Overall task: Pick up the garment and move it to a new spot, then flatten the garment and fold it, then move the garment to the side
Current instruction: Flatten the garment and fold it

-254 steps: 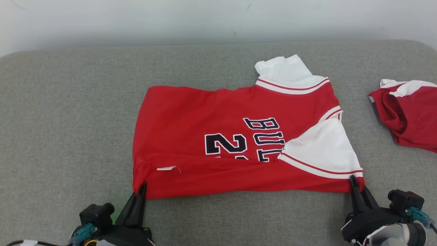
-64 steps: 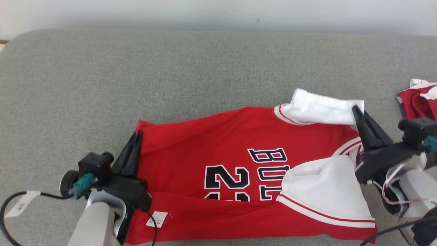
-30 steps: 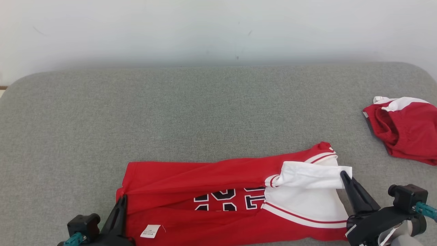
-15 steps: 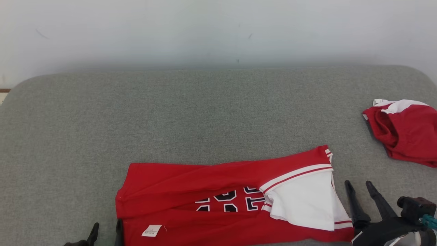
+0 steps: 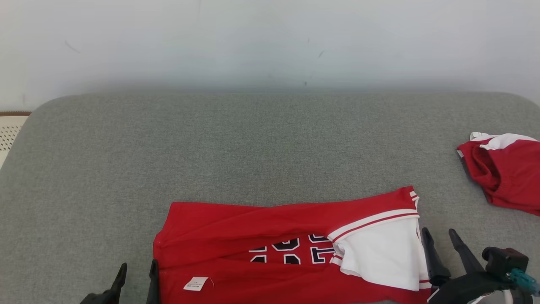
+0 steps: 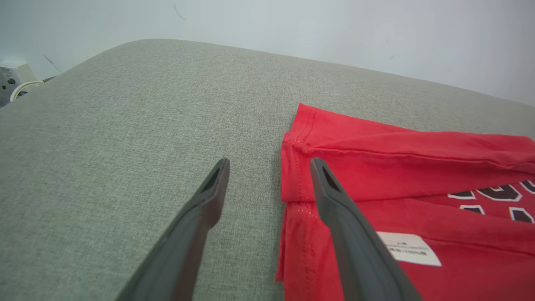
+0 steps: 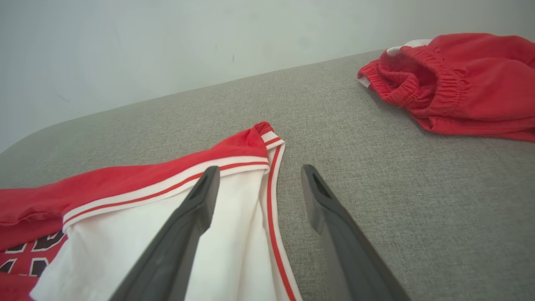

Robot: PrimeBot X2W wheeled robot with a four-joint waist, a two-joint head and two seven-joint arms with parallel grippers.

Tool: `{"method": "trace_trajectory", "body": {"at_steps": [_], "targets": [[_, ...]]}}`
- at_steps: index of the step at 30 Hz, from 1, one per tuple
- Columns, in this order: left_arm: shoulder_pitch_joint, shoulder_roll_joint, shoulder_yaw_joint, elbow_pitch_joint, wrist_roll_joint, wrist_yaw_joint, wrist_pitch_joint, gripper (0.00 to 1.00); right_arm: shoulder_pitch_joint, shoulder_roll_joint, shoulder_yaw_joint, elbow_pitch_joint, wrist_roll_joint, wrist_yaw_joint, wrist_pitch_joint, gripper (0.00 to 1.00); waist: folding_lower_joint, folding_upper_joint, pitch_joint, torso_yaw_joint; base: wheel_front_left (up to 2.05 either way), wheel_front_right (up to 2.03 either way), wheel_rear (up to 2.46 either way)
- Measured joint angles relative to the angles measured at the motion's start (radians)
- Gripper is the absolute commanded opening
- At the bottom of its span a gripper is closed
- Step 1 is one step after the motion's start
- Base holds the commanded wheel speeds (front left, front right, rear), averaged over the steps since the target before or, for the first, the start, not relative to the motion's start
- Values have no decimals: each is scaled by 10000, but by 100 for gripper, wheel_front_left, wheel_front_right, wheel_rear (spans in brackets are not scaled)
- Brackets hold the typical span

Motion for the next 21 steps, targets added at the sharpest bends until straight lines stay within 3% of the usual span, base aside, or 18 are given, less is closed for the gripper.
{"method": "trace_trajectory", "body": {"at_steps": [21], "targets": [[6,2,-92,-324,15,19,2,100,-733,920,-1120,2353,-1613,0,-29,100,2,0,507,1096,0,0,0]]}}
